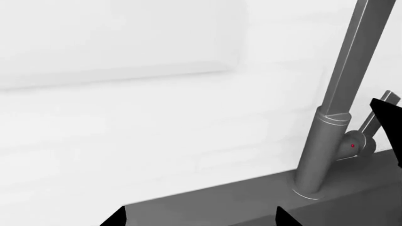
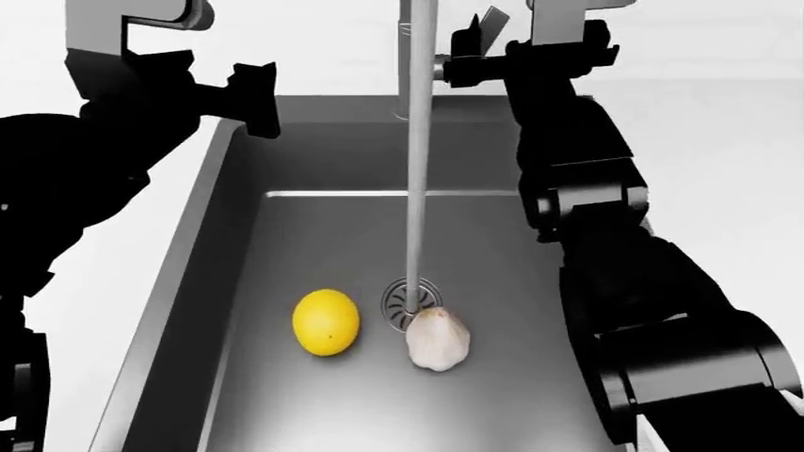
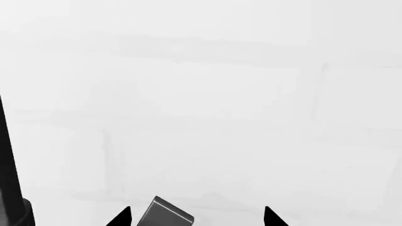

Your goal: Pick up the fruits and vegetables and place them in the sink. Turn on the sink faucet to wash them. Then turn the sink off and put them in the tray.

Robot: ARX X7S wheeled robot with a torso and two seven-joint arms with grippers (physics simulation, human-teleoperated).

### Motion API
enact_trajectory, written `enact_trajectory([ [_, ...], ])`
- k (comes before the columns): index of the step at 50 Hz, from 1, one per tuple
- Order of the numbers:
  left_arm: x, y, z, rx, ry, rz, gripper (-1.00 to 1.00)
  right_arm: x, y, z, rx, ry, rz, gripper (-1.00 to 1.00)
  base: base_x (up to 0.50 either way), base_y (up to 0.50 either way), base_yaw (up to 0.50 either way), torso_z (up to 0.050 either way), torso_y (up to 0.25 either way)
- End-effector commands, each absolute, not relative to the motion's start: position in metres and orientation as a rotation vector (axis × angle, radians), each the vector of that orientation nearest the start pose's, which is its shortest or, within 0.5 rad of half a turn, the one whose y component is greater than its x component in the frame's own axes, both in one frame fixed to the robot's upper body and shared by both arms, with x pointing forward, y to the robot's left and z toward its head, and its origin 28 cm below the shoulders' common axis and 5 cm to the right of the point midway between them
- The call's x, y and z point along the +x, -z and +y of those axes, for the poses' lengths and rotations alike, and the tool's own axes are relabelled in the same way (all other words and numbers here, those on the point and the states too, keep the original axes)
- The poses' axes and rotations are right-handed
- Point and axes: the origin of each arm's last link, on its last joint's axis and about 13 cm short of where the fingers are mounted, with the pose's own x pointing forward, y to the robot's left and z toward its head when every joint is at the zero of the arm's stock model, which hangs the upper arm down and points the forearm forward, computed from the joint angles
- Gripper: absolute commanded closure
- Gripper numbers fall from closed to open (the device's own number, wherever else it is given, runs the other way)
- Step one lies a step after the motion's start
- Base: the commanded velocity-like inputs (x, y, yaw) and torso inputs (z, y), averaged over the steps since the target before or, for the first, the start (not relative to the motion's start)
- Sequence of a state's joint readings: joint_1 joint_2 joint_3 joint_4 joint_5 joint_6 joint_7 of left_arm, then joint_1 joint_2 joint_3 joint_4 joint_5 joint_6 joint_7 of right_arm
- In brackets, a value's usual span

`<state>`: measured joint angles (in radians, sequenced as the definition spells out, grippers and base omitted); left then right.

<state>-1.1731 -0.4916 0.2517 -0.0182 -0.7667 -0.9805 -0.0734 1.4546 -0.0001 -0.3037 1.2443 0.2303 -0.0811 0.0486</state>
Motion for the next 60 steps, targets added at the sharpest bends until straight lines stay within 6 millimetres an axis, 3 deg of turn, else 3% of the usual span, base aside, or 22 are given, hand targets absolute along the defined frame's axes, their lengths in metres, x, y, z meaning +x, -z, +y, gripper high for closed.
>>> enact_trajectory([
  [1, 0.337, -0.293, 0.267, 0.034, 0.258, -0.029, -1.0, 0.443, -0.262, -0.089, -0.038, 0.081, -0.349, -1.0, 0.0, 0.0, -0.01, 0.0, 0.0],
  [28, 0.343, -0.289, 0.261, 0.027, 0.268, -0.021, -1.0, 0.443, -0.29, -0.111, 0.009, 0.119, -0.446, -1.0, 0.0, 0.0, -0.01, 0.0, 0.0],
  [34, 0.344, -0.285, 0.26, 0.024, 0.268, -0.014, -1.0, 0.443, -0.299, -0.109, 0.182, -0.043, -0.463, -1.0, 0.0, 0.0, 0.0, 0.0, 0.0],
  [43, 0.344, -0.284, 0.261, 0.019, 0.268, -0.013, -1.0, 0.441, -0.317, -0.12, 0.246, 0.018, -0.487, -1.0, 0.0, 0.0, 0.0, 0.0, 0.0],
  [49, 0.343, -0.284, 0.26, 0.017, 0.268, -0.012, -1.0, 0.441, -0.311, -0.126, 0.232, 0.051, -0.471, -1.0, 0.0, 0.0, 0.0, 0.0, 0.0],
  [60, 0.347, -0.281, 0.256, 0.016, 0.282, -0.006, -1.0, 0.441, -0.284, -0.141, 0.159, 0.11, -0.374, -1.0, 0.0, 0.0, 0.0, 0.0, 0.0],
])
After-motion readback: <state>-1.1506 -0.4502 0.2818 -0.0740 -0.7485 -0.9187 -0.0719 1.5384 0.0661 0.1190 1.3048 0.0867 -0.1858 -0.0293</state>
